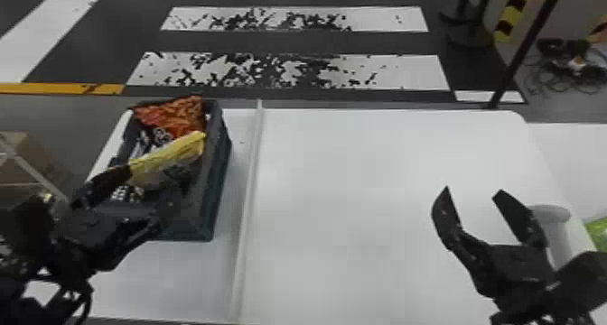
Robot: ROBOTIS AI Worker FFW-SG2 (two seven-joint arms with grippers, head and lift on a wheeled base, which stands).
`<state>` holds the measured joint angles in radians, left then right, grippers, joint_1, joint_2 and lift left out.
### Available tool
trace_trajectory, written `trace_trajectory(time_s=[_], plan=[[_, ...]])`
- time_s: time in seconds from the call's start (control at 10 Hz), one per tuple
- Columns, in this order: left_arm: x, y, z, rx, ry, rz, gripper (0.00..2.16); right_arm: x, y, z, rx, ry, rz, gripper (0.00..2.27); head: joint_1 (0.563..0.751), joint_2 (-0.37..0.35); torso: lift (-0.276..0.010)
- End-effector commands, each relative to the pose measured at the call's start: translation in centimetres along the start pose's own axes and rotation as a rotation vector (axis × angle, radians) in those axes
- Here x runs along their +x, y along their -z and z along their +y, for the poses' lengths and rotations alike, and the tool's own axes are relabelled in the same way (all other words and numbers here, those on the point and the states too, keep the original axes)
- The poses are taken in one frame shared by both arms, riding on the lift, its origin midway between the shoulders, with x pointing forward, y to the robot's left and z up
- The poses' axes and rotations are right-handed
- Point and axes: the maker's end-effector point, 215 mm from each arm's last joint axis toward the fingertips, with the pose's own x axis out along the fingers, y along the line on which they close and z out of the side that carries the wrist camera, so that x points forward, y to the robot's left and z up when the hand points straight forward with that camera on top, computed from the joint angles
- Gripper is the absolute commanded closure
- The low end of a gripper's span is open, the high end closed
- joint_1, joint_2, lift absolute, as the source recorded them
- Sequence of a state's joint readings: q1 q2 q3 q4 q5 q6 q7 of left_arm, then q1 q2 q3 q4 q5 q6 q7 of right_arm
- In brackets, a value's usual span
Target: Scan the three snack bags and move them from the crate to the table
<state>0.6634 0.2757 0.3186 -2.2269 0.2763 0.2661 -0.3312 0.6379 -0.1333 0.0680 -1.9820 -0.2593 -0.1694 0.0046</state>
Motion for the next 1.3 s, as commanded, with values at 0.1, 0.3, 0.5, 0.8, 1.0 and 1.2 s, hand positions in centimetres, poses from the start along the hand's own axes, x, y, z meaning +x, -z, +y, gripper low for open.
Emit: trace_trajectory(time_s=[0.1, 0.3, 0.5, 0.8, 1.0, 1.2], plan=[[-0.3, 0.0, 4.8, 0.174, -0.034, 0.079, 0.11, 0.2, 0.1, 0.4, 0.000, -0.011, -0.019, 0.09, 0.695, 0.171, -0.062], [0.0, 1.6, 7.8, 0.219, -0.038, 0.128, 0.10, 0.6, -0.2, -0.1, -0.013, -0.013, -0.024, 0.09, 0.695, 0.216, -0.062], [1.3, 3.0, 9.5, 0.272, -0.042, 0.152, 0.10, 0.6, 0.1, -1.1, -0.020, -0.001, -0.019, 0.09, 0.695, 0.250, -0.062], [3.2, 2.9, 9.4, 0.326, -0.032, 0.104, 0.10, 1.0, -0.4, -1.4, -0.030, -0.008, -0.029, 0.09, 0.695, 0.244, -0.062], [4.3, 4.2, 8.3, 0.311, -0.006, 0.123, 0.10, 1.4, -0.8, -1.4, -0.036, -0.018, -0.037, 0.09, 0.695, 0.234, -0.062], [4.5, 5.7, 7.4, 0.289, 0.016, 0.152, 0.53, 1.6, -1.2, -1.5, -0.033, -0.025, -0.043, 0.09, 0.695, 0.218, -0.062]])
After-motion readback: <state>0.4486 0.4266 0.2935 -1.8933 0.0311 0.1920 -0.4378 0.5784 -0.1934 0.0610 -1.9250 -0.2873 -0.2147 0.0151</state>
